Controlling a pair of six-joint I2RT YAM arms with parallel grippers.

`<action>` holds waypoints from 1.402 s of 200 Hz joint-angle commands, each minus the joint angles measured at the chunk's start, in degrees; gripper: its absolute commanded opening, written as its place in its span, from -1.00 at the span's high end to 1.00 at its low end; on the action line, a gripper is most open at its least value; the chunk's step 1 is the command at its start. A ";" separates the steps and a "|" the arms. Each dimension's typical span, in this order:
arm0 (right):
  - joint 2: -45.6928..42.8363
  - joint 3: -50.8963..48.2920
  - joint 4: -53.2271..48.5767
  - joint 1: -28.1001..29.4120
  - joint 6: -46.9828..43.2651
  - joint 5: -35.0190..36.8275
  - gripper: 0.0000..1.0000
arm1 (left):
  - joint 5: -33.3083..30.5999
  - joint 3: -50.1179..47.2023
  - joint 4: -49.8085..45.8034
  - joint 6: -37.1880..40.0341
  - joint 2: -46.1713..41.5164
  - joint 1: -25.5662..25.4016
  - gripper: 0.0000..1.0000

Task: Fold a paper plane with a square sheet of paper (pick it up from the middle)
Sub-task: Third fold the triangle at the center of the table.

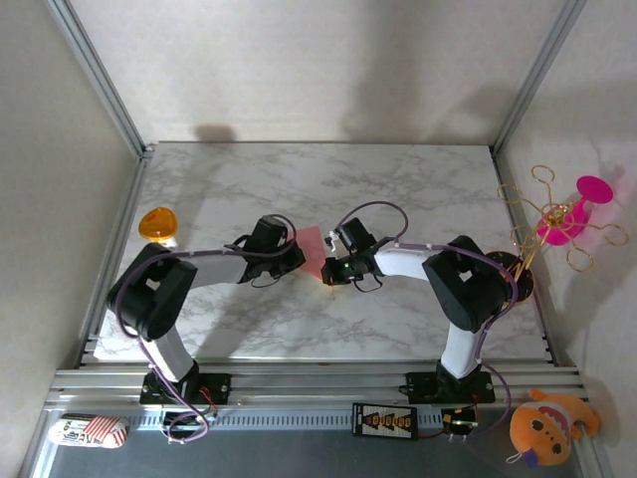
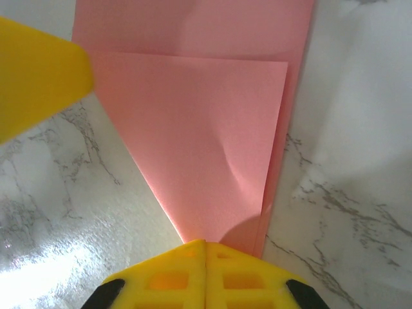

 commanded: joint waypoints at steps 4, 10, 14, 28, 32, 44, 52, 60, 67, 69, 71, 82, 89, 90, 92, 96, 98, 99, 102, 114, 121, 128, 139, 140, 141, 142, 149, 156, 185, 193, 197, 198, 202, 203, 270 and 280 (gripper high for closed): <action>1.93 -2.49 -7.37 -0.49 0.08 5.48 0.85 | -1.80 1.34 -1.00 -1.25 2.01 0.11 1.00; 1.36 -2.26 -6.79 -0.49 0.06 4.91 0.84 | -2.40 1.51 -1.81 -1.23 2.42 0.11 1.00; 1.03 -2.11 -6.50 -0.49 -0.02 4.40 0.84 | -2.99 1.68 -2.53 -1.22 2.72 0.11 1.00; -0.45 -0.76 -4.35 -0.55 0.14 2.22 0.84 | -4.91 2.27 -4.94 -1.31 3.48 0.11 1.00; -0.81 -0.16 -3.70 -0.56 0.33 1.36 0.83 | -5.26 2.32 -5.43 -1.39 3.66 0.11 1.00; -2.07 1.45 -1.08 -0.57 1.35 -1.29 0.82 | -6.04 2.55 -6.75 -1.64 4.10 0.11 1.00; -2.76 2.30 0.86 -0.49 2.25 -2.90 0.82 | -6.57 2.59 -7.62 -1.83 4.31 0.12 1.00; -3.24 2.95 2.69 -0.52 3.07 -4.49 0.82 | -6.94 2.78 -8.35 -1.92 4.48 0.07 1.00; -3.03 3.47 3.72 -0.49 3.74 -5.31 0.82 | -7.23 2.82 -8.81 -2.05 4.67 0.11 1.00; -2.86 3.66 3.86 -0.49 3.85 -5.42 0.82 | -7.32 2.84 -8.92 -2.02 4.72 0.11 1.00; -2.69 3.81 3.89 -0.49 3.99 -5.45 0.83 | -7.34 2.85 -9.07 -2.06 4.80 0.11 1.00; -1.06 5.29 3.29 -0.49 4.05 -4.99 0.84 | -7.44 3.16 -9.84 -2.10 5.20 0.11 1.00; 0.18 6.24 2.68 -0.49 3.94 -4.70 0.86 | -7.44 3.42 -10.26 -2.18 5.55 0.09 1.00; 0.33 6.36 2.54 -0.49 3.93 -4.64 0.86 | -7.44 3.44 -10.31 -2.18 5.58 0.06 1.00; 0.72 6.51 2.40 -0.49 3.92 -4.55 0.86 | -7.37 3.53 -10.37 -2.18 5.72 0.04 1.00; 1.21 6.99 2.10 -0.49 3.99 -4.31 0.88 | -7.28 3.66 -10.51 -2.18 5.89 0.04 1.00; 1.60 7.06 2.00 -0.49 4.07 -4.23 0.88 | -7.27 3.71 -10.66 -2.23 6.01 0.03 1.00; 1.74 7.16 1.99 -0.49 4.08 -4.18 0.88 | -7.22 3.72 -10.64 -2.25 6.08 0.03 1.00; 2.05 7.27 1.97 -0.49 4.13 -4.06 0.89 | -7.22 3.77 -10.70 -2.27 6.18 0.03 1.00; 3.43 7.94 1.91 -0.49 4.50 -3.97 0.91 | -7.34 3.98 -11.24 -2.45 6.52 -0.14 1.00; 4.19 8.37 1.72 -0.42 4.70 -4.05 0.91 | -7.35 4.12 -11.40 -2.46 6.73 -0.15 1.00; 4.86 8.68 1.71 -0.40 4.80 -4.45 0.92 | -7.44 4.25 -11.89 -2.61 6.97 -0.24 1.00; 5.71 9.06 1.71 -0.24 5.12 -4.67 0.93 | -7.61 4.43 -12.38 -2.63 7.19 -0.24 1.00; 5.77 9.04 1.75 -0.23 5.13 -4.67 0.93 | -7.66 4.43 -12.42 -2.63 7.20 -0.28 1.00; 5.81 9.08 1.77 -0.23 5.18 -4.67 0.93 | -7.63 4.43 -12.49 -2.63 7.24 -0.30 1.00; 5.87 9.05 1.78 -0.23 5.21 -4.67 0.94 | -7.62 4.43 -12.48 -2.67 7.22 -0.27 1.00; 6.22 9.07 1.87 -0.14 5.31 -4.69 0.93 | -7.74 4.52 -12.81 -2.66 7.37 -0.32 1.00; 6.52 9.07 1.88 -0.14 5.32 -4.56 0.94 | -7.96 4.60 -13.13 -2.65 7.37 -0.32 1.00; 7.68 8.93 1.23 -0.14 5.32 -2.86 0.94 | -8.95 4.87 -14.60 -2.28 7.67 -0.41 1.00; 7.86 8.53 1.06 -0.14 5.32 -2.51 0.95 | -9.27 4.92 -14.91 -2.21 7.73 -0.48 1.00; 7.86 8.31 0.95 -0.14 5.32 -2.31 0.95 | -9.49 4.88 -15.13 -2.19 7.73 -0.43 1.00; 7.86 8.22 0.98 -0.14 5.32 -2.26 0.95 | -9.52 4.87 -15.16 -2.19 7.73 -0.38 1.00; 7.79 7.82 0.79 -0.21 5.28 -2.04 0.95 | -9.75 4.81 -15.32 -2.18 7.81 -0.43 1.00; 7.78 7.72 0.77 -0.22 5.25 -1.99 0.95 | -9.78 4.80 -15.39 -2.18 7.77 -0.47 1.00; -1.43 -5.81 -2.21 -1.17 -0.57 -0.68 0.92 | -11.13 5.12 -16.61 -1.57 8.69 -0.41 1.00; -2.99 -7.53 -2.87 -1.32 -0.96 -0.24 0.92 | -11.06 5.31 -16.72 -1.49 8.63 -0.41 1.00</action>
